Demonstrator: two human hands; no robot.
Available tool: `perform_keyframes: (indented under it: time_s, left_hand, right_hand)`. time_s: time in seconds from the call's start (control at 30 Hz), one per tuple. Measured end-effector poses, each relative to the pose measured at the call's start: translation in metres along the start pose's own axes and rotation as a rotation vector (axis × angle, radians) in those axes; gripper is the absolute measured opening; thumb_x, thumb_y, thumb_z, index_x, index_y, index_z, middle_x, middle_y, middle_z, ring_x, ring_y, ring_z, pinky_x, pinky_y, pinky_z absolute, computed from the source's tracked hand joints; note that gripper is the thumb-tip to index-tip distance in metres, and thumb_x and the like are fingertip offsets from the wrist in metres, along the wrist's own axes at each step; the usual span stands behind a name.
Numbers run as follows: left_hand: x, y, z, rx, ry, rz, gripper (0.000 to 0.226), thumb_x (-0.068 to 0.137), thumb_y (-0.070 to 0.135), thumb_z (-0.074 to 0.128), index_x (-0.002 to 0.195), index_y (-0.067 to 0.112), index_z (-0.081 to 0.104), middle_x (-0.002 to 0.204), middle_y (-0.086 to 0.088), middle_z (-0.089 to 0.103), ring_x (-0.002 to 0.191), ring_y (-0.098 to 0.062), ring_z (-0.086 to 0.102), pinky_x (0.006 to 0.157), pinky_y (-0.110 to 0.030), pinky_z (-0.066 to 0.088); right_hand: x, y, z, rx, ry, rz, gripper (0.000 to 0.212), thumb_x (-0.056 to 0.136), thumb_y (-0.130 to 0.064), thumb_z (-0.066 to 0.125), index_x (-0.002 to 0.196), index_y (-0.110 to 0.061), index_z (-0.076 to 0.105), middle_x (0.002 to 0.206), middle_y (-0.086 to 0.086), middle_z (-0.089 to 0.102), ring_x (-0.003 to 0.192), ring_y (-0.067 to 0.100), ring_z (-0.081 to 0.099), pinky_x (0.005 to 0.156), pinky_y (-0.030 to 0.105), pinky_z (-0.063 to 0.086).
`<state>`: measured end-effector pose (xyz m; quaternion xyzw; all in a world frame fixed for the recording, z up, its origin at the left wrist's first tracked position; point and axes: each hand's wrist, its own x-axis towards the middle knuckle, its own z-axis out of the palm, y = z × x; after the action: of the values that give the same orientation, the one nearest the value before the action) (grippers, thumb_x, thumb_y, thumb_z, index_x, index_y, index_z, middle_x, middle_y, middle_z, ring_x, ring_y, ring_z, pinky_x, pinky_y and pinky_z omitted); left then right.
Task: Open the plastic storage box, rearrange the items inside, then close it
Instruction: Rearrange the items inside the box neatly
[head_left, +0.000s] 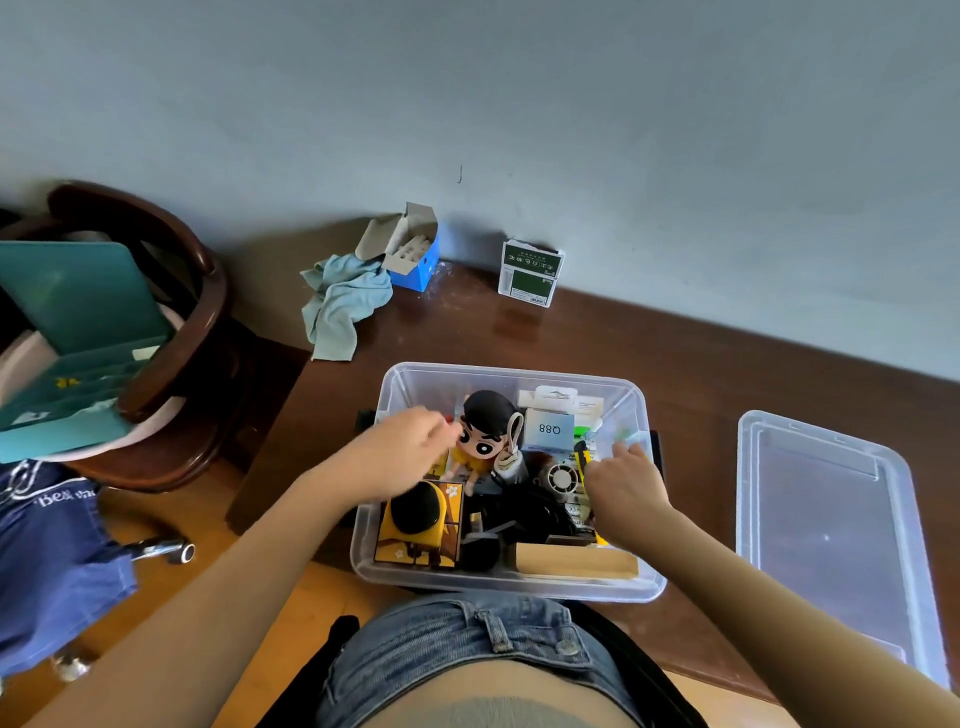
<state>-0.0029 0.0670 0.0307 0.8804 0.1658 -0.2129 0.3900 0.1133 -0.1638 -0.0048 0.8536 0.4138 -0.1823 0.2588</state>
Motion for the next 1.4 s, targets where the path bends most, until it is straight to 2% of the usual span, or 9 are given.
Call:
perform_keyframes:
  time_s: [0.1,0.2,0.27,0.33,0.43,0.53,0.97,1.2,1.4]
  left_hand:
    - [0.042,0.011,-0.011,0.227,0.060,-0.172,0.030,0.099,0.014,0.037,0.112,0.004,0.062,0.108,-0.013,0.063,0.104,-0.026,0.059,0.082,-0.028,0.044]
    - [0.072,0.019,-0.005,0.469,-0.104,-0.263,0.029,0.094,0.001,0.042,0.117,-0.002,0.060,0.092,-0.013,0.061,0.098,-0.028,0.060,0.070,-0.027,0.045]
    - [0.084,0.014,0.005,0.598,-0.135,-0.249,0.029,0.092,-0.003,0.047,0.118,-0.001,0.060,0.106,-0.014,0.065,0.100,-0.027,0.062,0.075,-0.026,0.048]
    - [0.092,0.003,0.012,0.622,-0.115,-0.241,0.030,0.091,-0.002,0.049,0.118,0.001,0.060,0.113,-0.013,0.064,0.103,-0.027,0.062,0.076,-0.024,0.045]
    - [0.099,-0.006,0.018,0.596,-0.118,-0.256,0.028,0.090,-0.002,0.050,0.115,0.002,0.061,0.111,-0.013,0.065,0.101,-0.026,0.062,0.077,-0.025,0.047]
    - [0.103,-0.012,0.026,0.578,-0.106,-0.275,0.027,0.089,-0.004,0.050,0.113,0.003,0.061,0.108,-0.011,0.065,0.099,-0.025,0.063,0.077,-0.027,0.048]
    - [0.107,-0.003,0.042,0.540,0.031,-0.257,0.022,0.093,0.001,0.045,0.107,0.009,0.059,0.106,-0.009,0.065,0.097,-0.025,0.063,0.077,-0.032,0.052]
    - [0.120,0.028,0.029,0.695,0.050,-0.118,0.024,0.091,-0.004,0.047,0.109,0.002,0.063,0.106,-0.012,0.067,0.097,-0.027,0.064,0.070,-0.029,0.049]
    - [0.101,0.044,-0.004,0.639,0.111,-0.047,0.026,0.091,0.008,0.056,0.117,0.006,0.061,0.108,-0.010,0.065,0.096,-0.025,0.063,0.072,-0.028,0.046]
  right_hand:
    - [0.003,-0.002,0.000,-0.054,-0.042,-0.036,0.016,0.085,-0.014,0.056,0.099,-0.017,0.064,0.105,0.002,0.066,0.111,0.025,0.046,0.094,0.032,0.032]
    - [0.006,-0.001,-0.001,0.006,-0.041,-0.045,0.013,0.085,-0.013,0.056,0.095,-0.017,0.062,0.106,0.004,0.065,0.107,0.024,0.049,0.088,0.030,0.034]
    - [0.004,0.002,-0.003,0.081,-0.017,-0.040,0.010,0.084,-0.011,0.056,0.081,-0.019,0.052,0.104,0.005,0.065,0.103,0.024,0.052,0.080,0.028,0.034]
    - [0.005,0.004,-0.001,0.167,0.006,-0.033,0.013,0.085,-0.009,0.056,0.081,-0.018,0.047,0.103,0.005,0.065,0.099,0.023,0.054,0.075,0.027,0.035]
    - [0.004,0.004,0.001,0.306,0.033,0.018,0.016,0.089,-0.008,0.052,0.104,-0.013,0.053,0.103,0.004,0.063,0.096,0.024,0.059,0.066,0.028,0.039]
    - [0.006,0.003,0.003,0.369,0.030,0.039,0.019,0.091,-0.009,0.050,0.110,-0.013,0.051,0.105,0.004,0.063,0.096,0.025,0.060,0.063,0.029,0.039]
    - [0.000,0.008,0.007,0.524,-0.057,0.116,0.017,0.094,-0.014,0.046,0.109,-0.009,0.052,0.109,0.009,0.060,0.098,0.026,0.056,0.067,0.030,0.038]
    - [-0.007,0.023,0.011,0.562,-0.111,0.172,0.021,0.095,-0.019,0.045,0.113,-0.010,0.052,0.112,0.009,0.062,0.101,0.027,0.057,0.074,0.032,0.043]
    - [-0.016,0.039,0.002,0.813,0.013,0.248,0.027,0.095,-0.017,0.038,0.097,-0.011,0.065,0.093,0.004,0.069,0.084,0.022,0.063,0.077,0.036,0.053]
